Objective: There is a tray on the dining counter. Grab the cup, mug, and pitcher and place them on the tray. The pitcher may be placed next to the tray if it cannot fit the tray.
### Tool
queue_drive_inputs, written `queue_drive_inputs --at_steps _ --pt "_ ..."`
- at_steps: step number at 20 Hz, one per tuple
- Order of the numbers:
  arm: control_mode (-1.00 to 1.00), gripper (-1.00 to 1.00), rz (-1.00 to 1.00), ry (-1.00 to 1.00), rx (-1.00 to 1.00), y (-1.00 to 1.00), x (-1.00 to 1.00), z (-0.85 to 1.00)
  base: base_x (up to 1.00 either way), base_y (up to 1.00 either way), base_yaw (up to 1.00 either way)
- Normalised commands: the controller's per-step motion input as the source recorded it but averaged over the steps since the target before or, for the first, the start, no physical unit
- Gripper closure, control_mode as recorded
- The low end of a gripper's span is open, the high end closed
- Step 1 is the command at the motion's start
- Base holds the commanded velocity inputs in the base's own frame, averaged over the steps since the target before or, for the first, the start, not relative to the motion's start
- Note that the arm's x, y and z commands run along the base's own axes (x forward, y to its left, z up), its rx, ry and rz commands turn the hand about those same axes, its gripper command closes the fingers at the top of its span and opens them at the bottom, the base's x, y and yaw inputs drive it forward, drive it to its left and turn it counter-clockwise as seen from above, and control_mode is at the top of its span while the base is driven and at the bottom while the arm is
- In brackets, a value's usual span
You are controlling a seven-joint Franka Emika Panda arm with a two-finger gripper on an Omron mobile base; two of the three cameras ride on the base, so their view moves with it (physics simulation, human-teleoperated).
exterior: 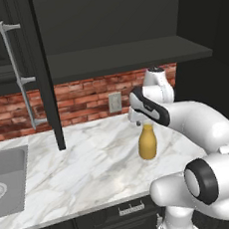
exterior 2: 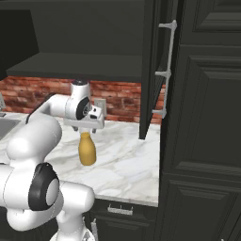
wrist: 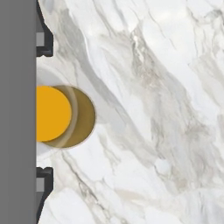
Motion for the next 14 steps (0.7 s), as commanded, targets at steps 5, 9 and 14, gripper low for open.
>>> queue_drive_inputs --at_steps 5,9,14 --pt "-1.00 -1.00 0.00 0.00 0.00 0.00 0.00 -0.14 0.00 0.00 0.00" --pt "-1.00 -1.00 0.00 0.00 0.00 0.00 0.00 -0.15 0.00 0.00 0.00" --pt "-1.00 -1.00 0.00 0.00 0.00 0.00 0.00 -0.14 0.00 0.00 0.00"
